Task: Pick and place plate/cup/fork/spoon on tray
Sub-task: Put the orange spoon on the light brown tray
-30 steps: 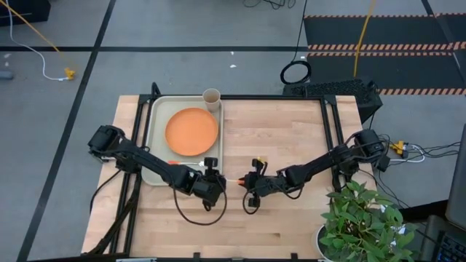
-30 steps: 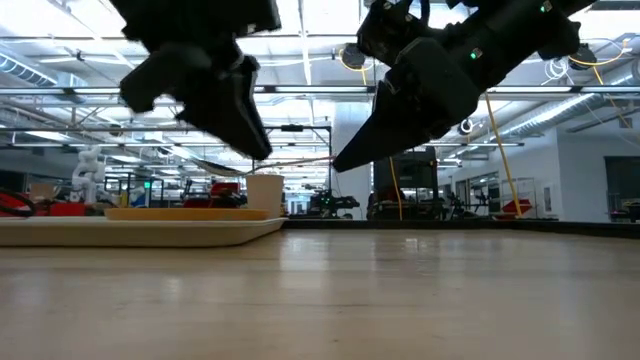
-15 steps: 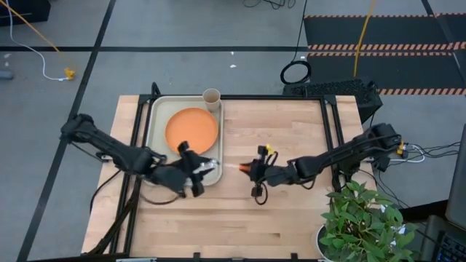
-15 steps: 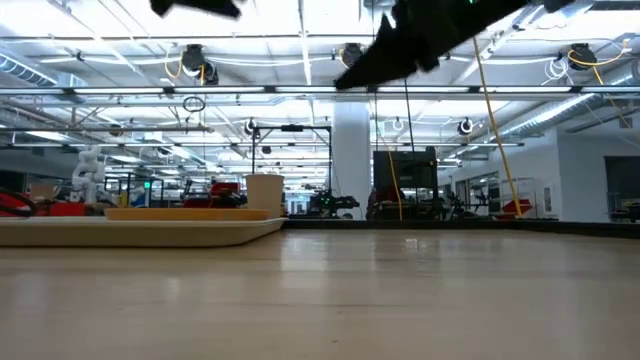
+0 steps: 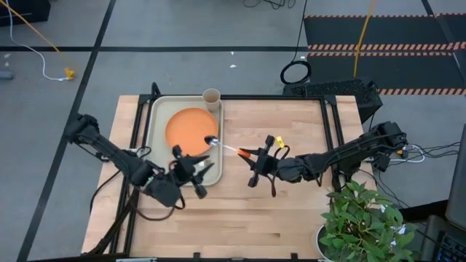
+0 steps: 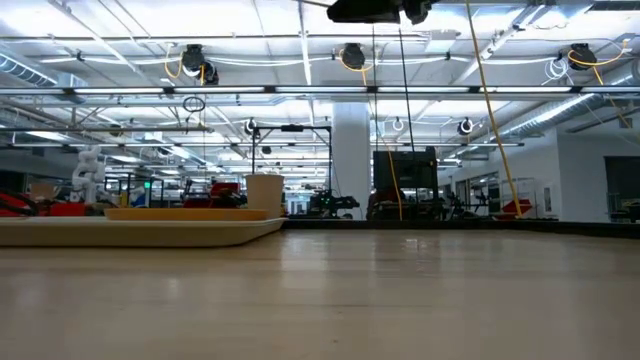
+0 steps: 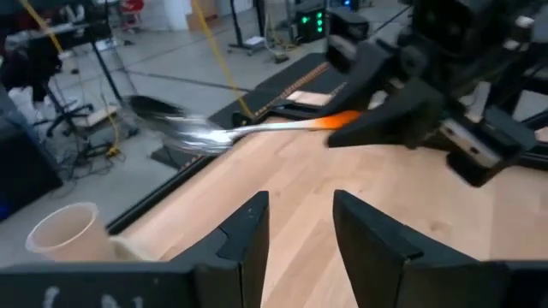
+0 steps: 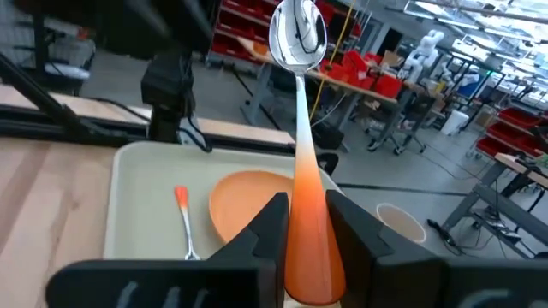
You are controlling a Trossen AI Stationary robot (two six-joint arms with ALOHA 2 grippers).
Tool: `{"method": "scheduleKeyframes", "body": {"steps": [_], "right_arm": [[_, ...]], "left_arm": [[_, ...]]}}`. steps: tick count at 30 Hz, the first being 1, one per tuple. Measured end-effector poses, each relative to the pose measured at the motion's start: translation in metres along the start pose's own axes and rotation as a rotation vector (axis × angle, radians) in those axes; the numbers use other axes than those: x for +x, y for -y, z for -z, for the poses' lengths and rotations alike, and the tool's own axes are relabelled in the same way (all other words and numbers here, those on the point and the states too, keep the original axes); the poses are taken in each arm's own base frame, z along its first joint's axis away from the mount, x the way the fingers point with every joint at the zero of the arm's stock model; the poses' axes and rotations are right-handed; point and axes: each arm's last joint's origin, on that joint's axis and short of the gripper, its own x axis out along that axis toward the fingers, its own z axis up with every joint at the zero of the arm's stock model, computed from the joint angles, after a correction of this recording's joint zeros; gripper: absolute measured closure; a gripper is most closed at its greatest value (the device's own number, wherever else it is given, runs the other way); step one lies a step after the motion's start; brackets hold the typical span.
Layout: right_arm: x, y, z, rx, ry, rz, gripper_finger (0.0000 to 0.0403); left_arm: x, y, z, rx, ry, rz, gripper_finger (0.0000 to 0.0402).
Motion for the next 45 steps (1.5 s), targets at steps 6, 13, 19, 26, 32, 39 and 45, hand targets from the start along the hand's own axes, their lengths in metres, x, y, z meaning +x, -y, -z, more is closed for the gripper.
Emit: {"method": "scheduleKeyframes", "body": {"steps": [6, 13, 19, 26, 32, 39, 45], "right_arm": [[-0.005, -0.006, -0.007, 0.010, 0.054, -0.019, 0.0357], [-0.019, -0.017, -0.014, 0.004, 0.096, 0.009, 0.0357], [-0.037, -0.029, -0.017, -0.072, 0.074, 0.110, 0.0357], [-0.059, -0.040, -0.024, -0.103, 0.075, 0.185, 0.0357], [-0.071, -0.047, -0.027, -0.099, 0.086, 0.184, 0.0357], [-0.071, -0.051, -0.023, -0.082, 0.067, 0.212, 0.0357], [-0.071, -0.051, -0.023, -0.085, 0.055, 0.233, 0.0357]], "left_arm": [[0.032, 0.023, 0.003, 0.030, 0.037, 0.075, 0.0258], [0.058, 0.031, -0.004, -0.031, 0.113, 0.209, 0.0211], [0.073, 0.038, -0.006, -0.051, 0.212, 0.192, 0.0193], [0.087, 0.043, -0.008, -0.104, 0.320, 0.211, 0.0192], [0.092, 0.040, -0.014, -0.151, 0.383, 0.281, 0.0201], [0.097, 0.037, -0.017, -0.156, 0.404, 0.358, 0.0265], [0.101, 0.034, -0.017, -0.145, 0.406, 0.361, 0.0337]]}}
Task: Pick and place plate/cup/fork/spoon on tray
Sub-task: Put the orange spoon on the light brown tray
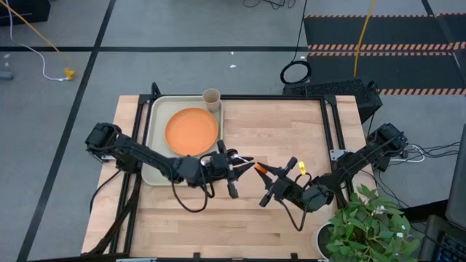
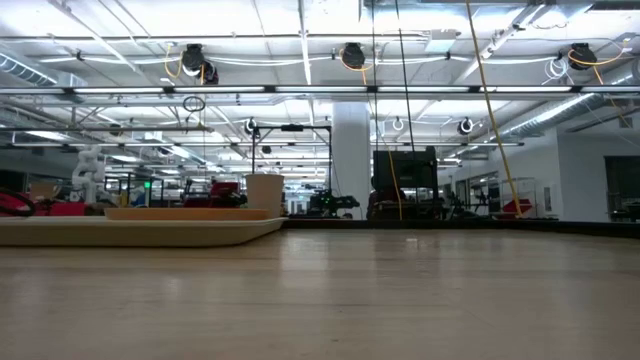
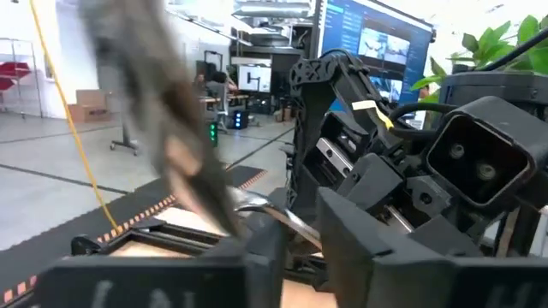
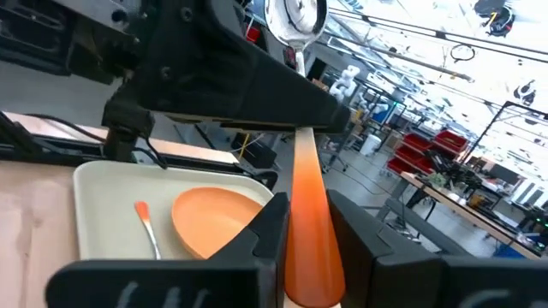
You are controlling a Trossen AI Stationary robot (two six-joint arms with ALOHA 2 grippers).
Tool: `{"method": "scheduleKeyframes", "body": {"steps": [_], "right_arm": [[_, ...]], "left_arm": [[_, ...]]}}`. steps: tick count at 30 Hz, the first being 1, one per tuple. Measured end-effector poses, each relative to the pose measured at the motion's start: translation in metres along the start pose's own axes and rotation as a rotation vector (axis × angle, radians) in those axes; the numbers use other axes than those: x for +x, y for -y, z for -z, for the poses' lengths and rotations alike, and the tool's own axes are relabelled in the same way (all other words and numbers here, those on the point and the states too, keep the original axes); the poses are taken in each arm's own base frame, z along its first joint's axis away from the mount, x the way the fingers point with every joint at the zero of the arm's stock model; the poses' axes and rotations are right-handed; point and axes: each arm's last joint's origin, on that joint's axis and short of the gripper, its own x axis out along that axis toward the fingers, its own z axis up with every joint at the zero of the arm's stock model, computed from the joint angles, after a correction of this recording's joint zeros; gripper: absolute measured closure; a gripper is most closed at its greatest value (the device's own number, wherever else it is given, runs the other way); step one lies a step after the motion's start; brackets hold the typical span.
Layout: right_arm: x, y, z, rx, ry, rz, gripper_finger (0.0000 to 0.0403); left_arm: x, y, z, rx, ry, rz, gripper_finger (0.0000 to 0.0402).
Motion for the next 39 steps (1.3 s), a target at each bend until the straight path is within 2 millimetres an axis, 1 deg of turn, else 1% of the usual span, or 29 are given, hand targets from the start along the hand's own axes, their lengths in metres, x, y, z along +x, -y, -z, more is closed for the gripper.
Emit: {"method": "scheduleKeyframes", "body": {"steps": [4, 5, 9, 13, 18, 21, 23, 25, 30, 34, 39], "right_arm": [[0.001, 0.000, 0.002, -0.011, -0.008, 0.002, 0.0356], [0.001, -0.001, 0.002, -0.003, -0.011, 0.005, 0.0353], [0.001, 0.000, 0.002, 0.007, -0.013, 0.010, 0.0327], [-0.001, -0.001, 0.003, 0.019, -0.014, 0.003, 0.0294], [0.000, -0.002, 0.006, 0.020, -0.025, -0.006, 0.0240], [0.005, -0.003, 0.009, 0.034, -0.029, -0.040, 0.0206], [0.012, -0.002, 0.011, 0.074, -0.023, -0.091, 0.0188], [0.022, -0.001, 0.013, 0.135, -0.008, -0.172, 0.0178], [0.052, 0.008, 0.018, 0.249, 0.011, -0.356, 0.0180], [0.075, 0.020, 0.023, 0.303, 0.014, -0.434, 0.0191], [0.094, 0.032, 0.029, 0.336, 0.022, -0.514, 0.0201]], "left_arm": [[0.002, -0.001, 0.000, 0.019, -0.001, 0.066, 0.0387], [0.002, -0.002, 0.001, 0.033, -0.007, 0.071, 0.0392], [0.002, -0.005, 0.002, 0.105, -0.048, 0.067, 0.0392], [0.000, -0.012, 0.002, 0.161, -0.125, 0.054, 0.0396], [-0.009, -0.023, -0.012, 0.205, -0.205, 0.040, 0.0397], [-0.019, -0.030, -0.018, 0.246, -0.292, 0.038, 0.0398], [-0.025, -0.037, -0.019, 0.269, -0.368, 0.029, 0.0398], [-0.033, -0.043, -0.015, 0.282, -0.472, 0.016, 0.0398], [-0.039, -0.052, -0.002, 0.265, -0.641, 0.022, 0.0398], [-0.038, -0.054, 0.011, 0.263, -0.719, 0.054, 0.0395], [-0.036, -0.054, 0.013, 0.260, -0.729, 0.066, 0.0393]]}}
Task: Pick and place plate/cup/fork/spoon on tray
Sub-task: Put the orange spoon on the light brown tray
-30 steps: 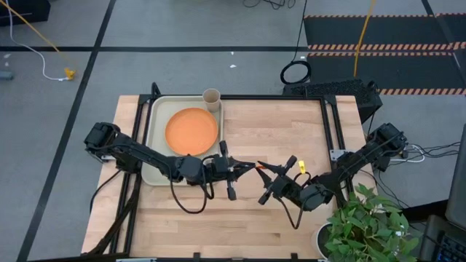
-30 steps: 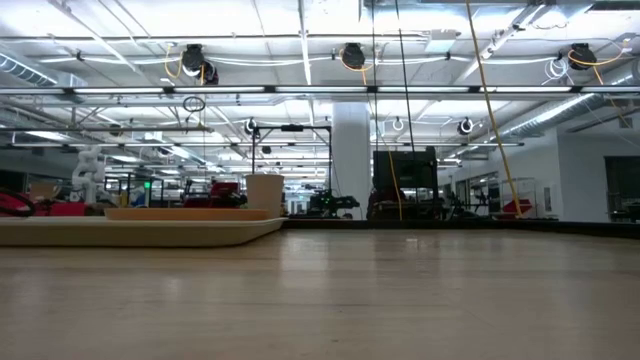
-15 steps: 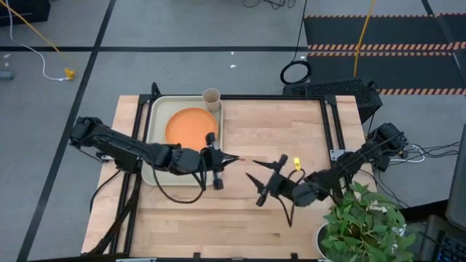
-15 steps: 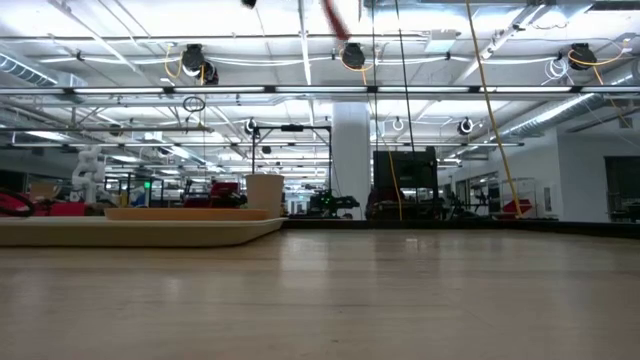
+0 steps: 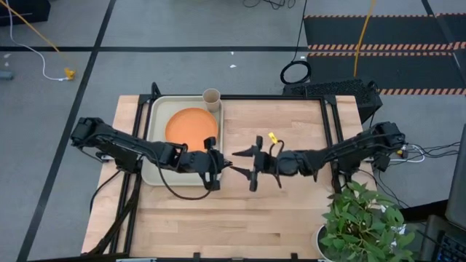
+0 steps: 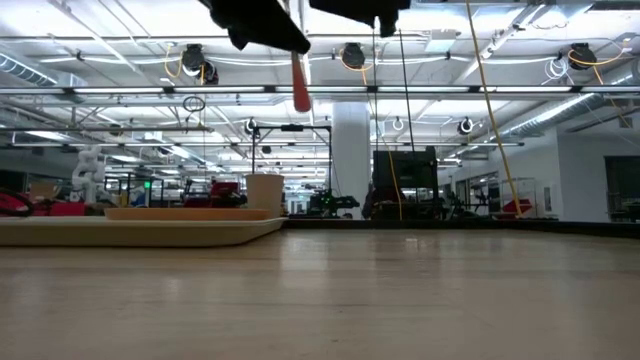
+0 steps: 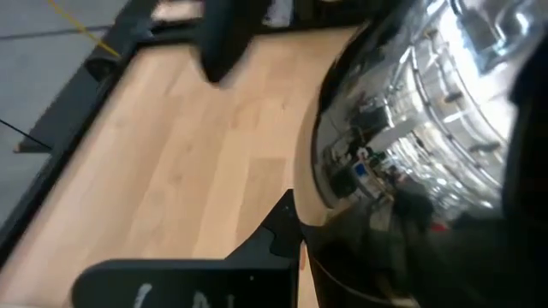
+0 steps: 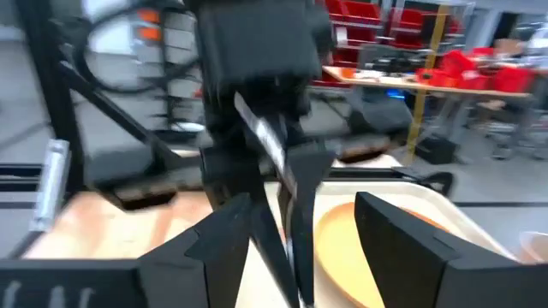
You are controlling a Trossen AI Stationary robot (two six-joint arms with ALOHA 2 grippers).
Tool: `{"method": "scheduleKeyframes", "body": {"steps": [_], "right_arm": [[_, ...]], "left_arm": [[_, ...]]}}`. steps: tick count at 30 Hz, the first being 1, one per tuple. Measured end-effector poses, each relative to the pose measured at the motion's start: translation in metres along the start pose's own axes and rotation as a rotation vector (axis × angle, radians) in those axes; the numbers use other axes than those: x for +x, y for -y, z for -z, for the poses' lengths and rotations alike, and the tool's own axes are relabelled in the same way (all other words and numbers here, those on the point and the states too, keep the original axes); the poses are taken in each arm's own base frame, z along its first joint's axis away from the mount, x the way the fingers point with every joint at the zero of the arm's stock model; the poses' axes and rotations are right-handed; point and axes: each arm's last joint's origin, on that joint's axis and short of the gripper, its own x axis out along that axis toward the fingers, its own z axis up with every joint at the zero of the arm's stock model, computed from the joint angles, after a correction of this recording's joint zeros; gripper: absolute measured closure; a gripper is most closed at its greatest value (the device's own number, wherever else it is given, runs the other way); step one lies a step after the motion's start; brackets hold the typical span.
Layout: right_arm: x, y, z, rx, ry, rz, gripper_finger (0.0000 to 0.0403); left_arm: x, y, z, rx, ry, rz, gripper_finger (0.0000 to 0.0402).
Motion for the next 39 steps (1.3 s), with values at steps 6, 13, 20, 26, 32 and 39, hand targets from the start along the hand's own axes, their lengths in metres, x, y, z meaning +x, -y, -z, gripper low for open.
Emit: {"method": "scheduleKeyframes", "body": {"steps": [6, 13, 20, 26, 32, 39], "right_arm": [[0.015, 0.015, 0.009, 0.042, -0.006, -0.075, 0.0218], [0.024, 0.021, 0.017, 0.062, -0.005, -0.096, 0.0257], [0.030, 0.019, 0.023, 0.069, 0.023, -0.099, 0.0313], [0.030, 0.019, 0.023, 0.055, 0.027, -0.096, 0.0393], [0.029, 0.018, 0.022, 0.051, 0.037, -0.097, 0.0398], [0.023, 0.020, 0.010, 0.044, 0.062, -0.066, 0.0401]], "left_arm": [[0.002, -0.005, 0.000, -0.010, -0.006, -0.013, 0.0397], [0.003, -0.006, 0.001, -0.016, -0.010, -0.016, 0.0397], [0.003, -0.006, 0.001, -0.022, -0.014, -0.016, 0.0394], [0.003, -0.006, 0.001, -0.044, -0.010, -0.015, 0.0392], [0.002, -0.003, 0.000, -0.068, -0.003, -0.016, 0.0339], [-0.005, 0.000, -0.001, -0.053, 0.012, -0.084, 0.0258]]}}
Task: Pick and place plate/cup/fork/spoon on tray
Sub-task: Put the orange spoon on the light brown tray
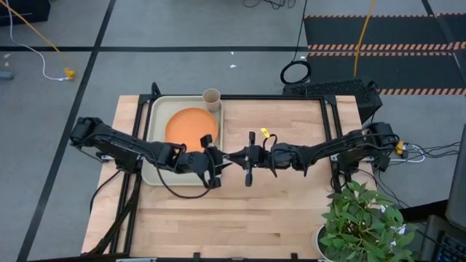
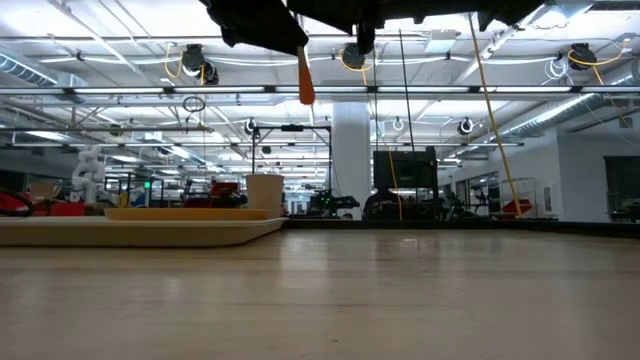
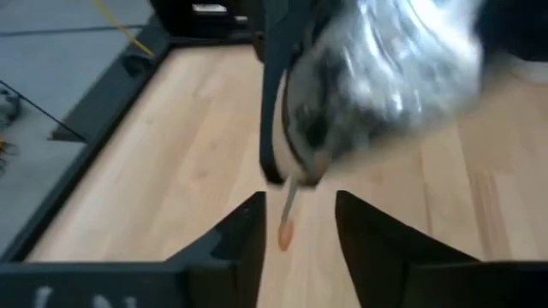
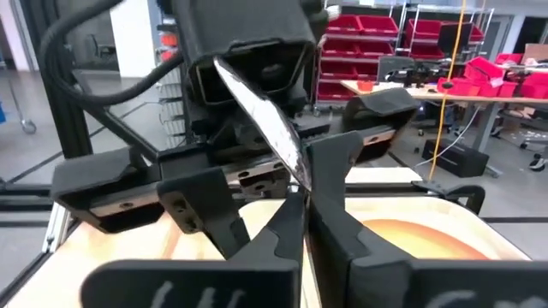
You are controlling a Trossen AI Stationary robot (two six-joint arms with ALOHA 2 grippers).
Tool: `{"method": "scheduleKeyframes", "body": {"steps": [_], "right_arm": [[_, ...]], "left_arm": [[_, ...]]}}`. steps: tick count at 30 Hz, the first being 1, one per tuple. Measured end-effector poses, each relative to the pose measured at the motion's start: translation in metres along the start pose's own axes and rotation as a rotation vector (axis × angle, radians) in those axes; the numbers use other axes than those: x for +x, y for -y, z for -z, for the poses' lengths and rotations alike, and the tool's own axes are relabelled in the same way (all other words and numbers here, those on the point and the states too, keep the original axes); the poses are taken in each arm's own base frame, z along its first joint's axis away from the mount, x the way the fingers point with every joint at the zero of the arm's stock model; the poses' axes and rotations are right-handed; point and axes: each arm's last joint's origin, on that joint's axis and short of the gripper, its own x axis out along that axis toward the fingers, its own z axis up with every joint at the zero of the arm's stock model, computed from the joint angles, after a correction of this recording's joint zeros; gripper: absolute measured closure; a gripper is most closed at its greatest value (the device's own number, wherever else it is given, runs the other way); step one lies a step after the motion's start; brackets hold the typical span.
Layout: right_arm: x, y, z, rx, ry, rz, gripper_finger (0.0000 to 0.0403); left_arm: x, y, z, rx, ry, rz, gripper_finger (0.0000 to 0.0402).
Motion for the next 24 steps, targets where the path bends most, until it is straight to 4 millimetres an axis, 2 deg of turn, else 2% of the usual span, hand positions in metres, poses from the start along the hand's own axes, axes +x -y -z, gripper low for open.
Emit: {"method": "scheduleKeyframes", "body": {"steps": [6, 13, 19, 24], "right_arm": [[-0.010, -0.001, -0.013, 0.001, 0.016, 0.022, 0.0402], [-0.023, -0.008, -0.028, -0.028, 0.055, 0.100, 0.0402], [-0.041, -0.008, -0.024, 0.025, 0.177, 0.176, 0.0402], [-0.062, -0.002, -0.016, 0.123, 0.380, 0.186, 0.0403]], "left_arm": [[-0.017, 0.002, -0.006, 0.009, 0.051, -0.062, 0.0222], [-0.033, 0.010, -0.007, 0.044, 0.099, -0.197, 0.0218], [-0.045, 0.023, -0.014, 0.056, 0.197, -0.292, 0.0218], [-0.039, 0.032, -0.020, 0.012, 0.269, -0.291, 0.0218]]}}
